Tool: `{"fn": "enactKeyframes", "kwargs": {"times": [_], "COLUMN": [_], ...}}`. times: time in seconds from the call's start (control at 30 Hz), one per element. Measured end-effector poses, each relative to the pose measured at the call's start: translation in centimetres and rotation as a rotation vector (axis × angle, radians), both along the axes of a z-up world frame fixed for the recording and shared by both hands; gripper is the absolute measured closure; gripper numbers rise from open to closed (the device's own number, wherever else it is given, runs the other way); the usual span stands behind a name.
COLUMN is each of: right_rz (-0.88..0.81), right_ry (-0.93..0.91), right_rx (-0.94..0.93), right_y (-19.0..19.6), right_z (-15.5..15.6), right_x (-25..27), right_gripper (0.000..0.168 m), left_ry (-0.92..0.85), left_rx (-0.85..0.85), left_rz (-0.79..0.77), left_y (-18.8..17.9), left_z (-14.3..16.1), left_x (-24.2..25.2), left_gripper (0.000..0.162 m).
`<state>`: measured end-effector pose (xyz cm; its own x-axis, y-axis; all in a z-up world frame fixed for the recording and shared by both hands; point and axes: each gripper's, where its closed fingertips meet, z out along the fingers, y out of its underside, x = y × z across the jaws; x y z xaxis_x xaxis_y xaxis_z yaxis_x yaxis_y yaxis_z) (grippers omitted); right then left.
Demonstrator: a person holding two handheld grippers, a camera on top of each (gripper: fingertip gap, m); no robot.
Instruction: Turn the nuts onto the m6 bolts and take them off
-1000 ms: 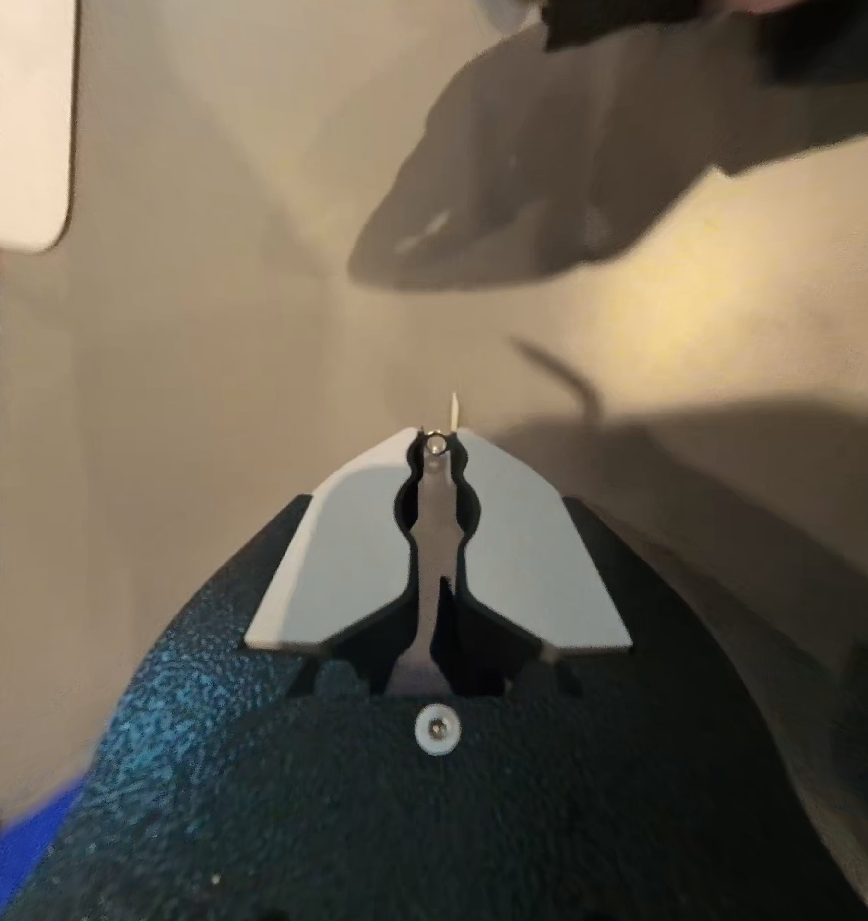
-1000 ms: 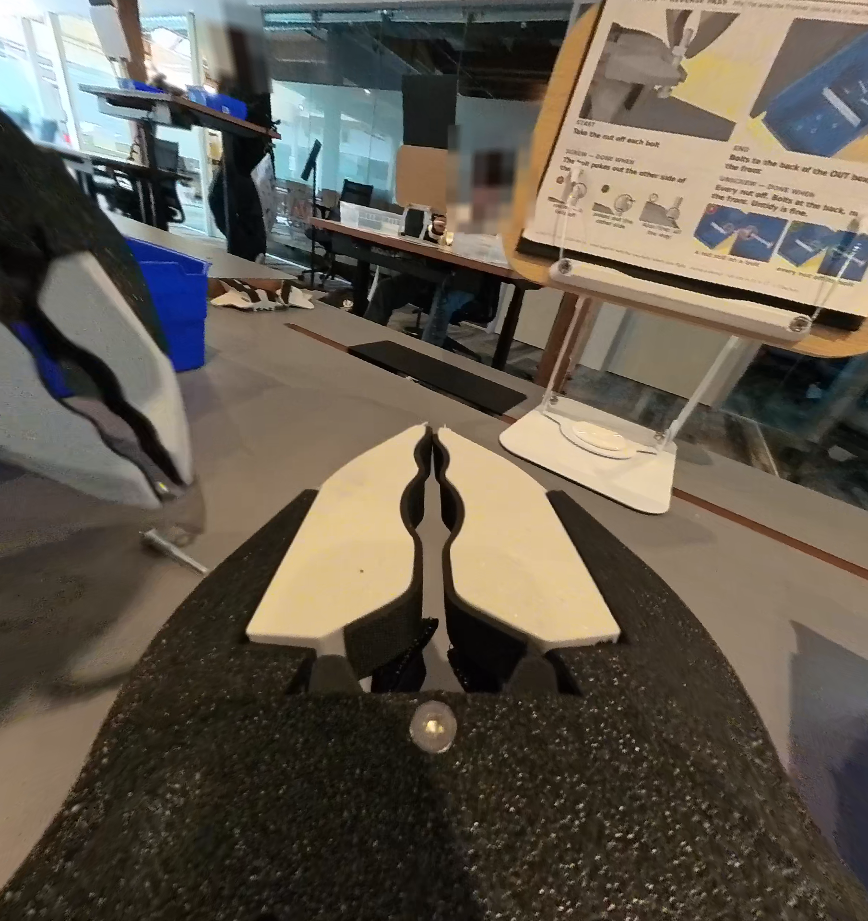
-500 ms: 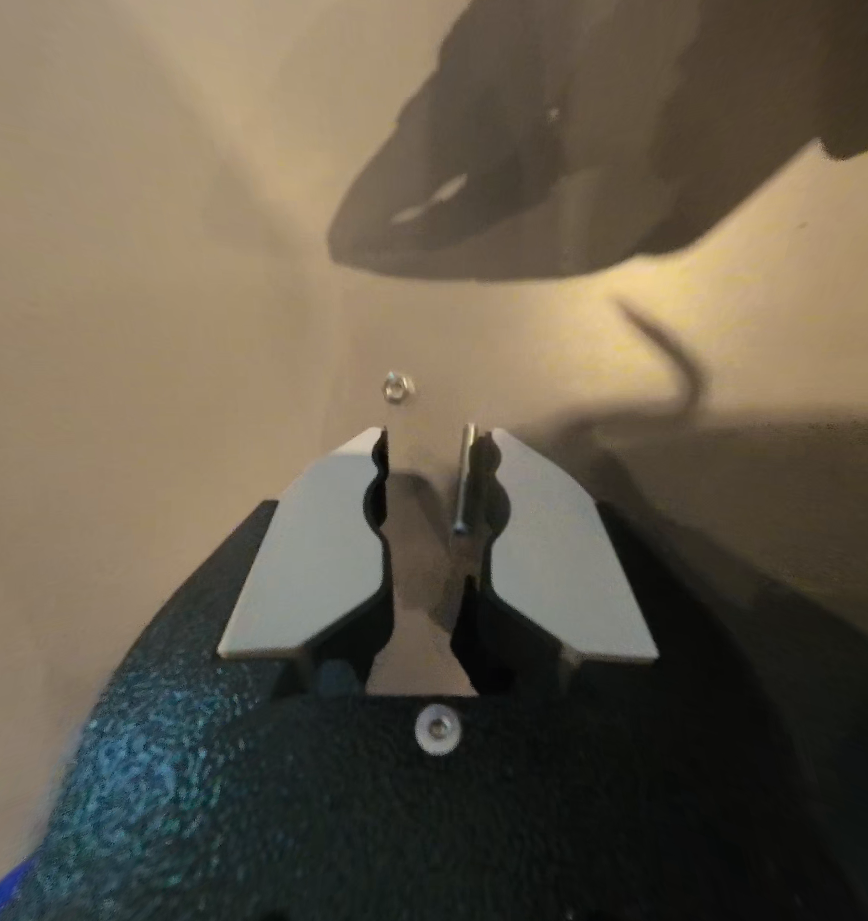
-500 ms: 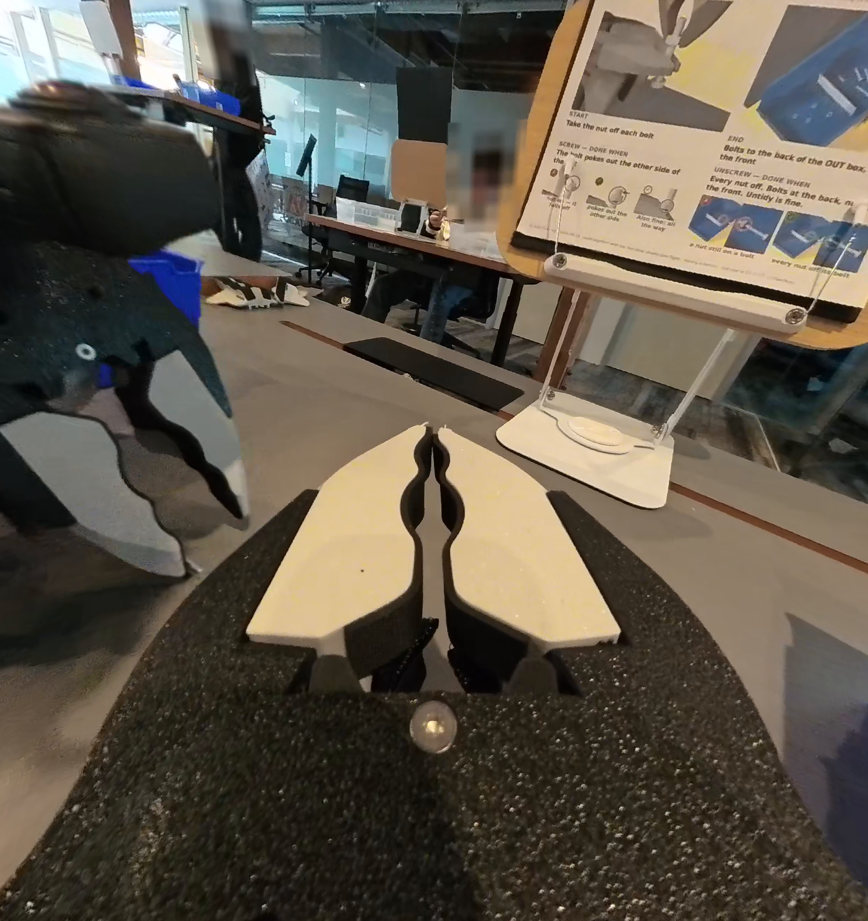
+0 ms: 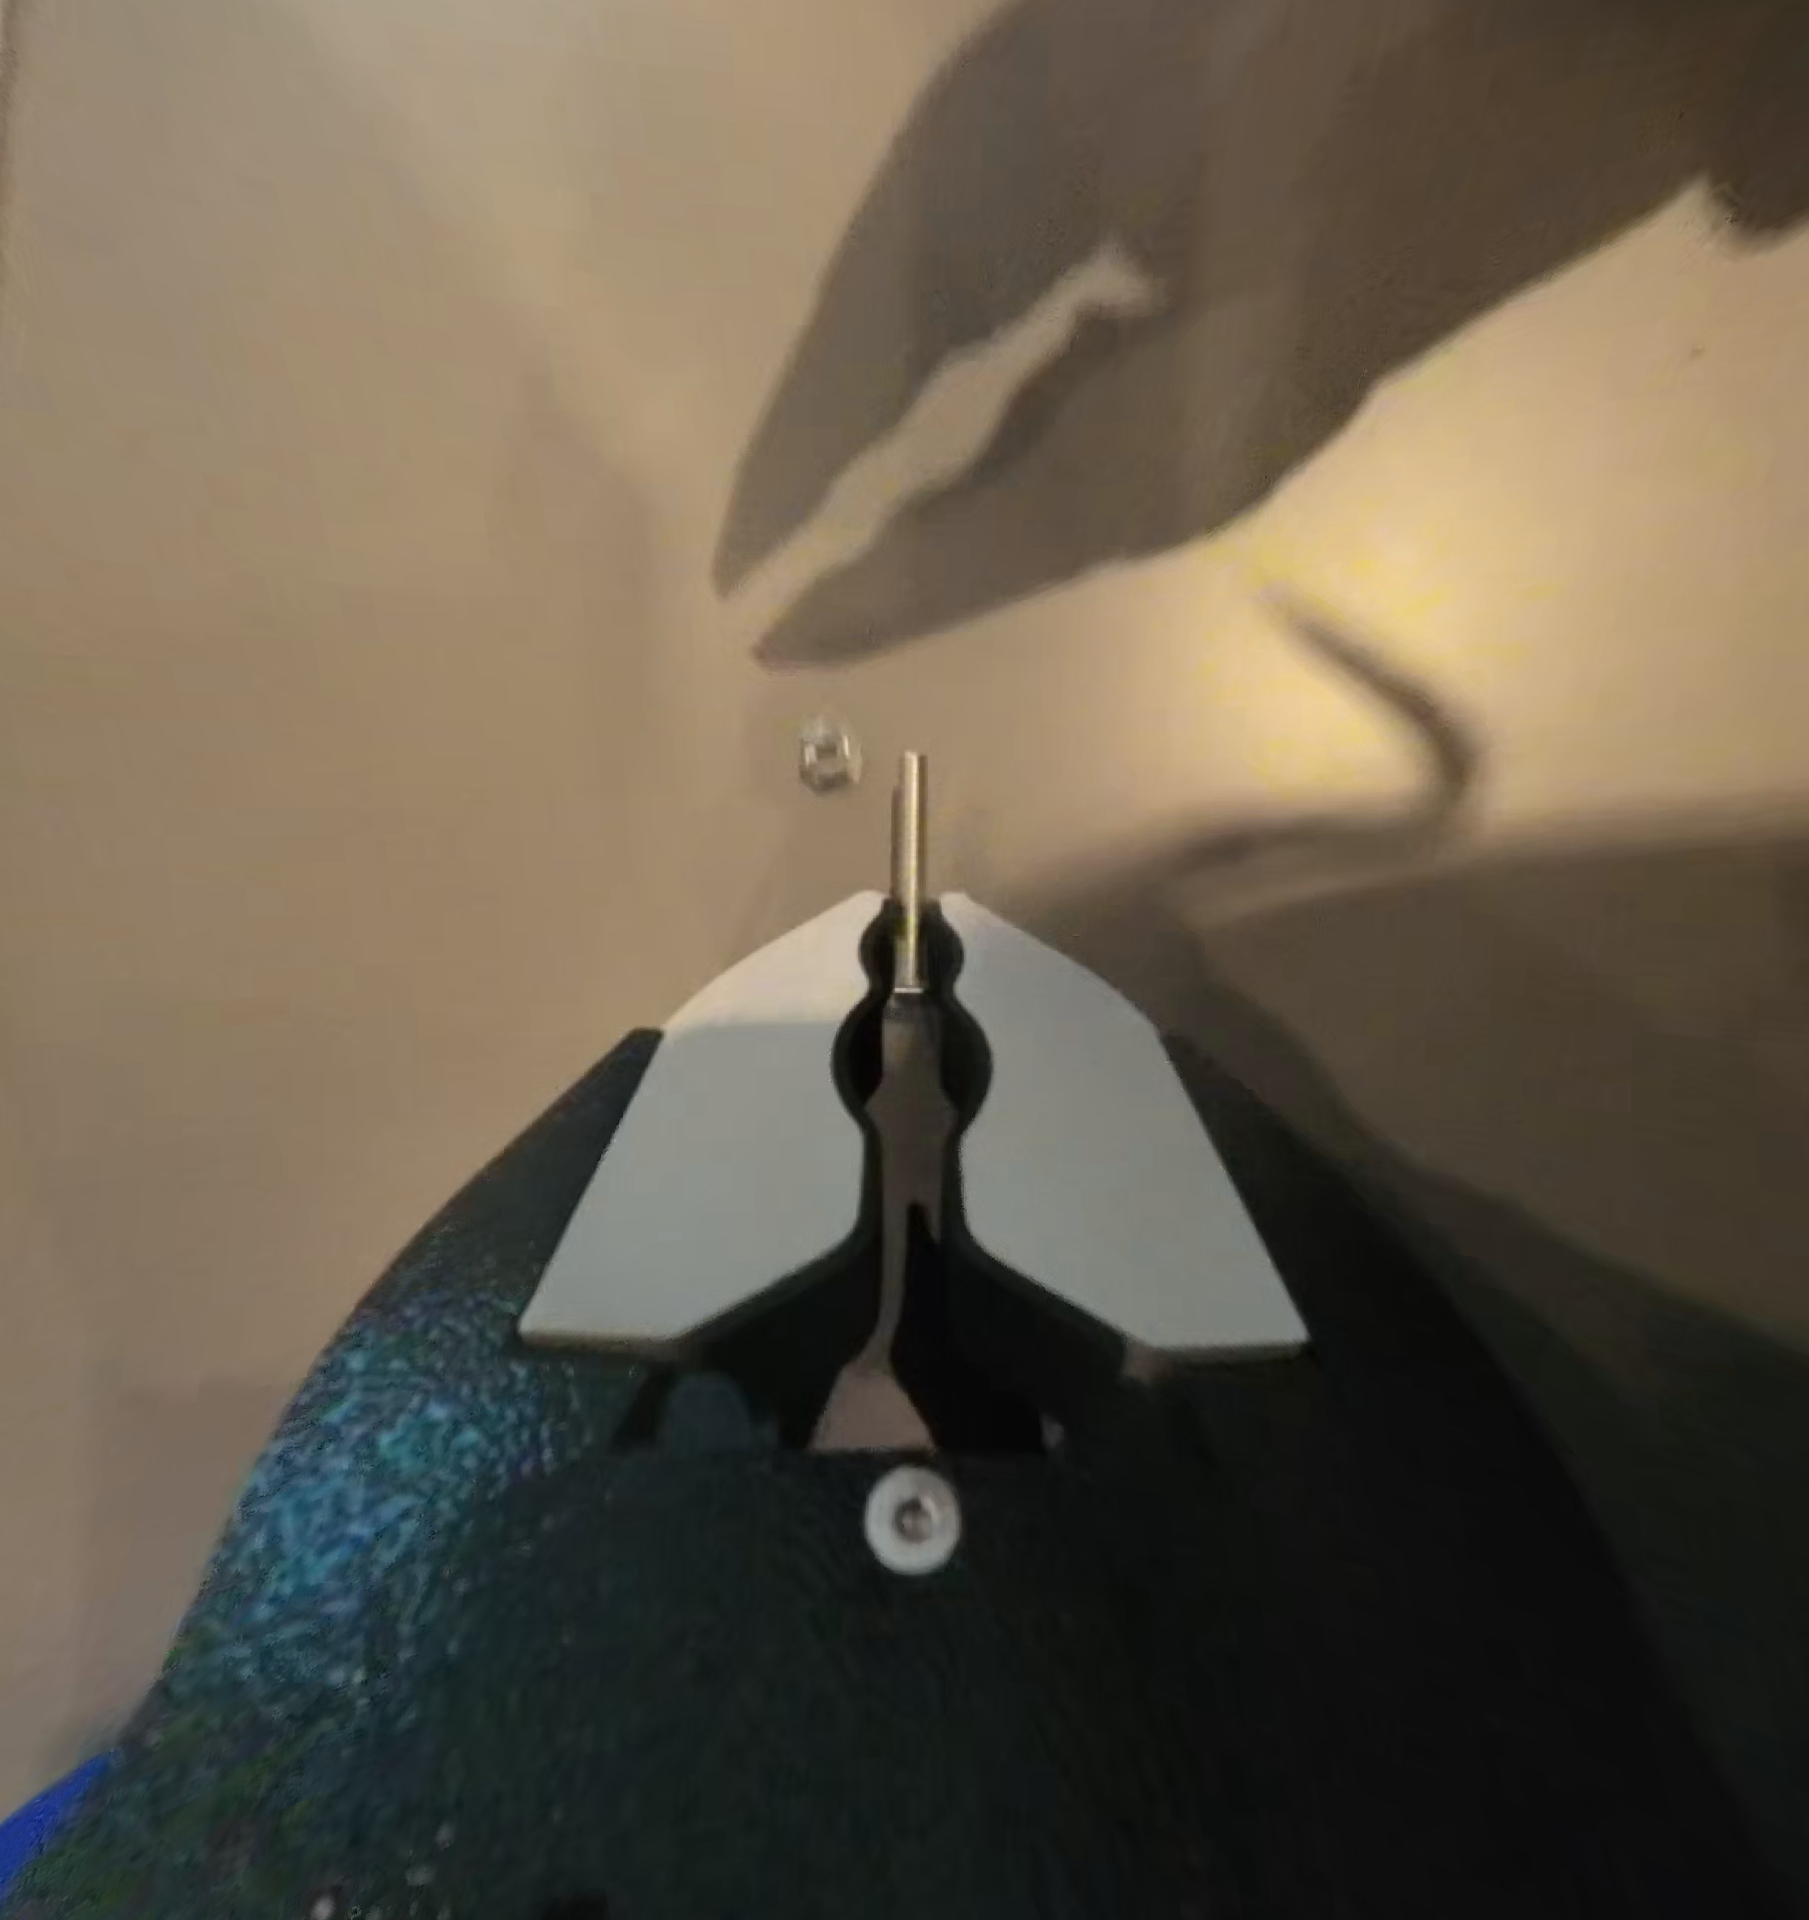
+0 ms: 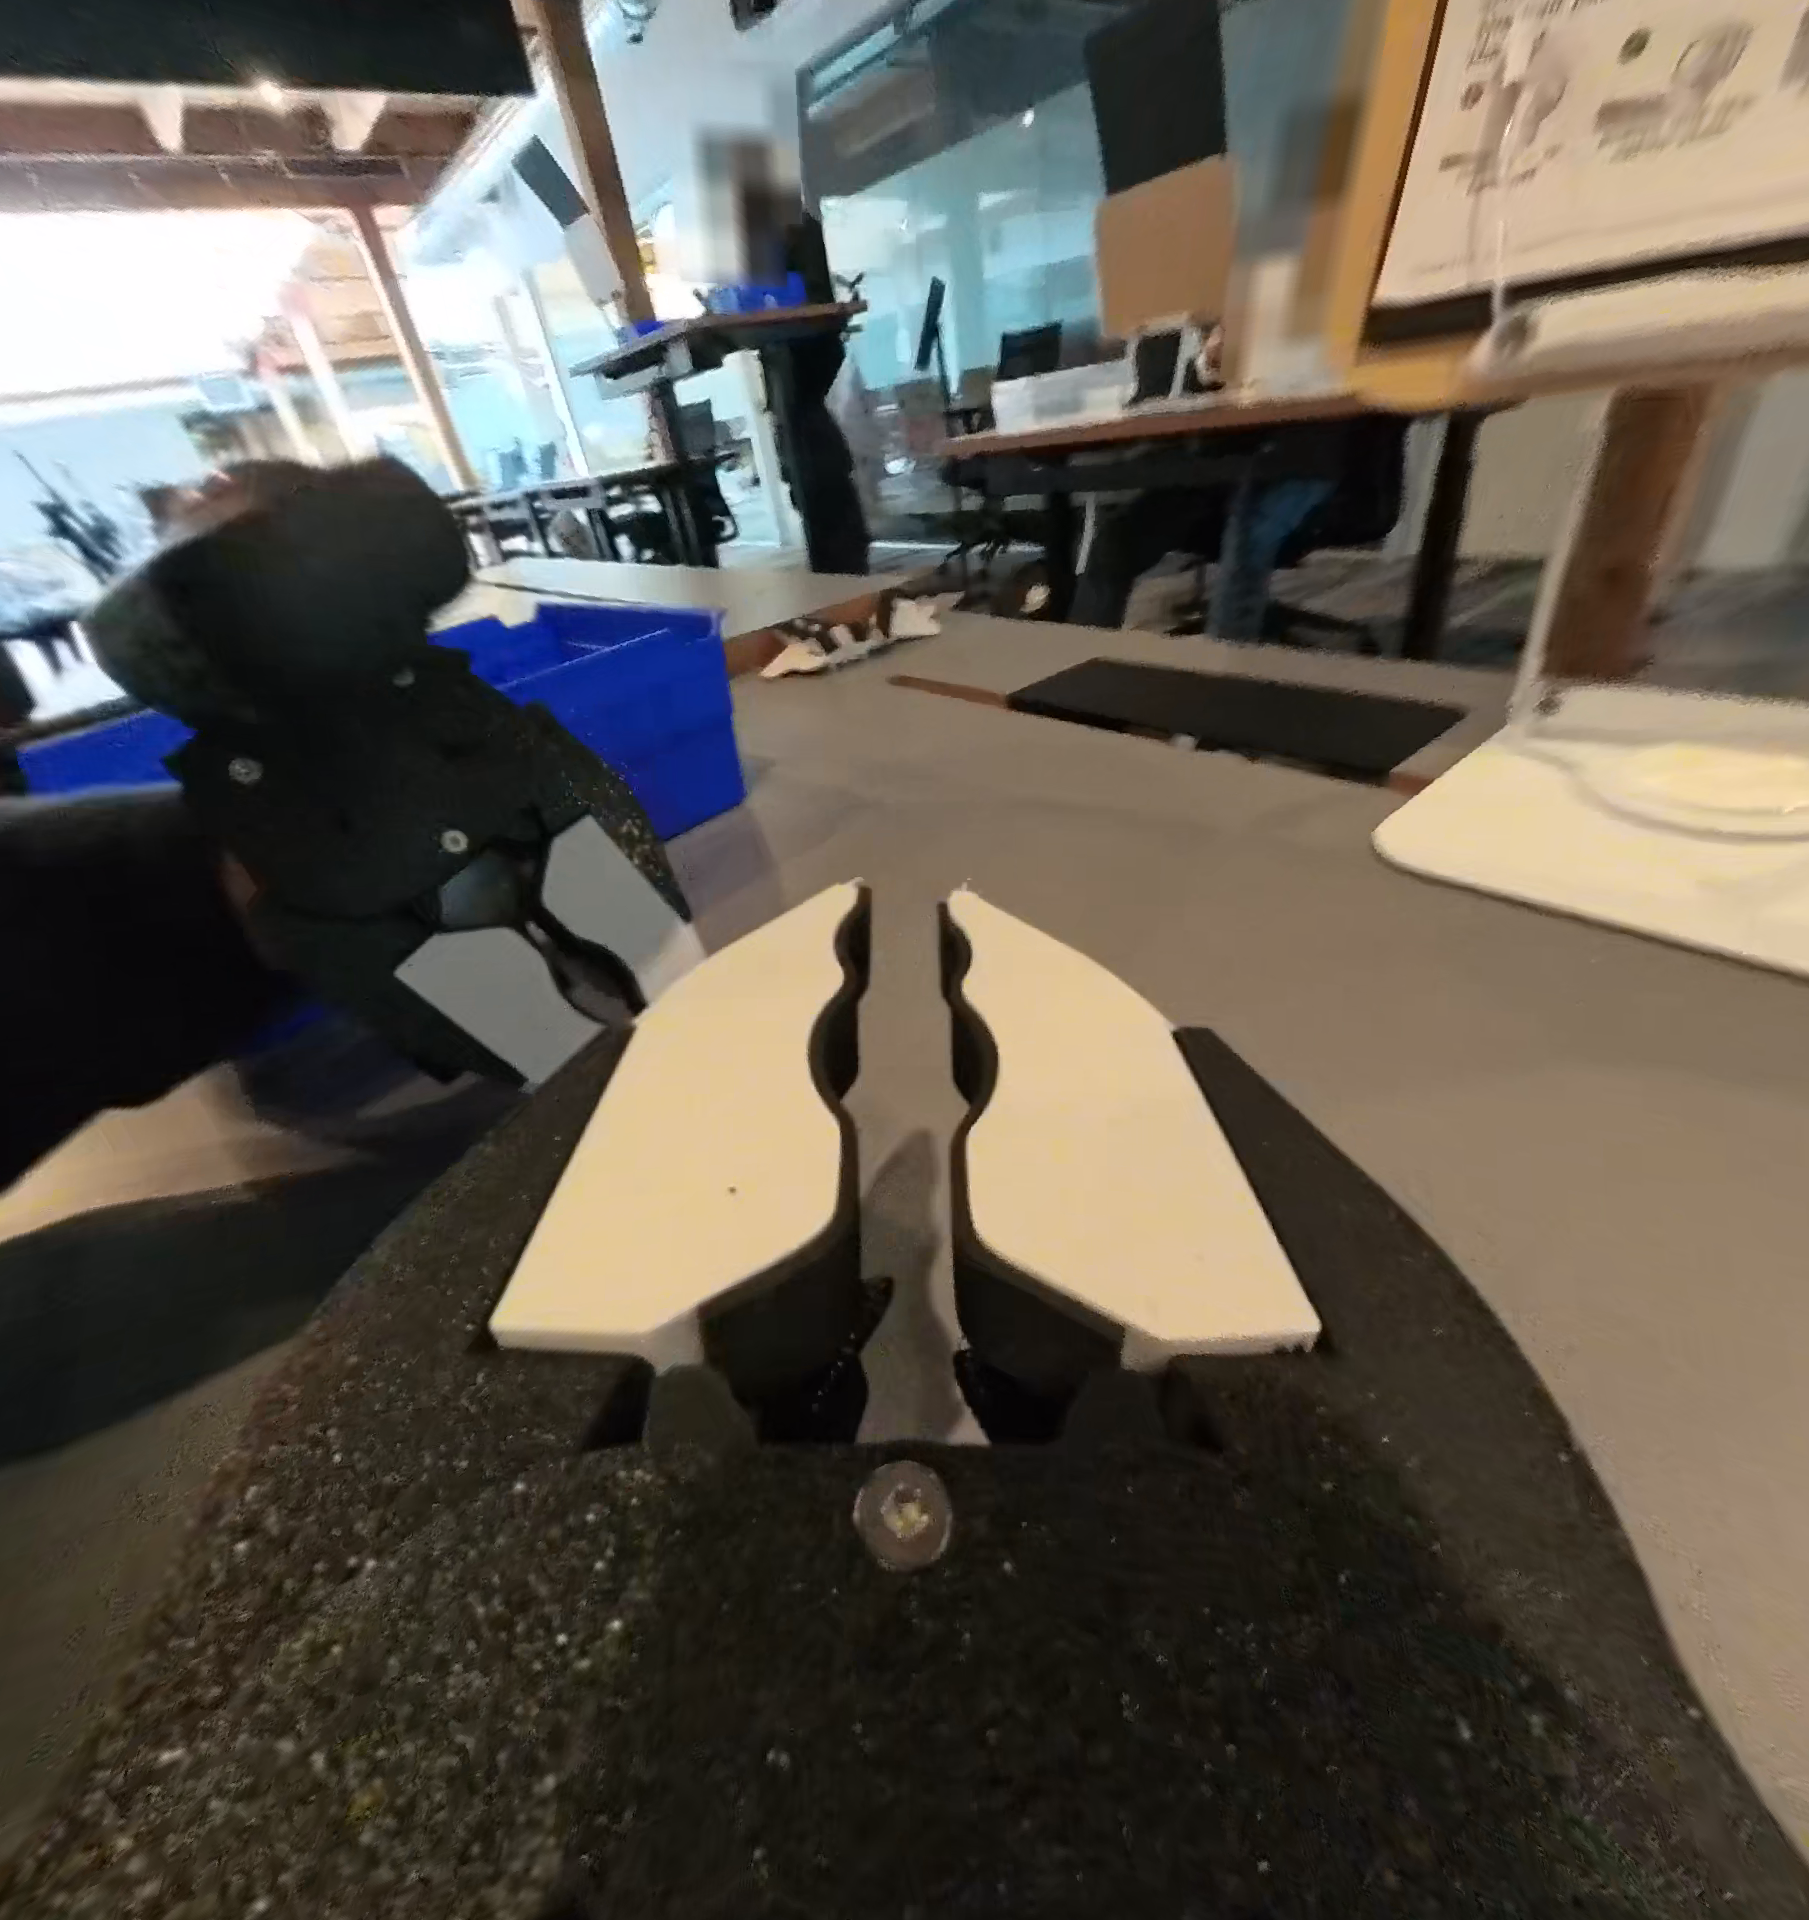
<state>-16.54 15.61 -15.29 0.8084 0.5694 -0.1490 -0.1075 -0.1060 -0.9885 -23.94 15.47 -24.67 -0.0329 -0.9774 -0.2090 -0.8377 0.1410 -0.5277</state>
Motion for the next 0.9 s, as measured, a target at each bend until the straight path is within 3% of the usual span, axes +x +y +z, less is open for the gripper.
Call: {"fn": "enactKeyframes", "kwargs": {"times": [0.13,0.27,0.47,0.6,0.7,0.9], "right_rz": [0.141,0.259,0.342,0.303,0.298,0.357], "right_ry": [0.119,0.265,0.335,0.202,0.069,-0.049], "right_rx": [-0.144,-0.207,-0.199,-0.16,-0.143,-0.136], "right_y": [-0.5,-1.1,-1.7,-1.6,-1.7,-2.3], "right_z": [-0.8,-0.7,-0.1,-0.6,-1.4,-2.5], "right_x": [-1.6,-3.1,-4.1,-4.1,-4.3,-5.2], "right_gripper": [0.142,0.142,0.163,0.163,0.163,0.163], "left_ry": [-0.466,-0.617,-0.653,-0.642,-0.522,-0.392], "left_rx": [-0.083,-0.073,-0.054,-0.085,-0.028,-0.046], "left_rz": [0.027,0.029,0.006,0.036,0.052,-0.013], "left_y": [-1.3,-1.6,-2.1,-1.9,-1.4,-2.3], "left_z": [5.1,7.1,7.5,6.9,5.5,4.1], "left_x": [3.0,3.4,3.8,3.7,3.4,3.1], "left_gripper": [0.157,0.157,0.157,0.155,0.141,0.144]}}
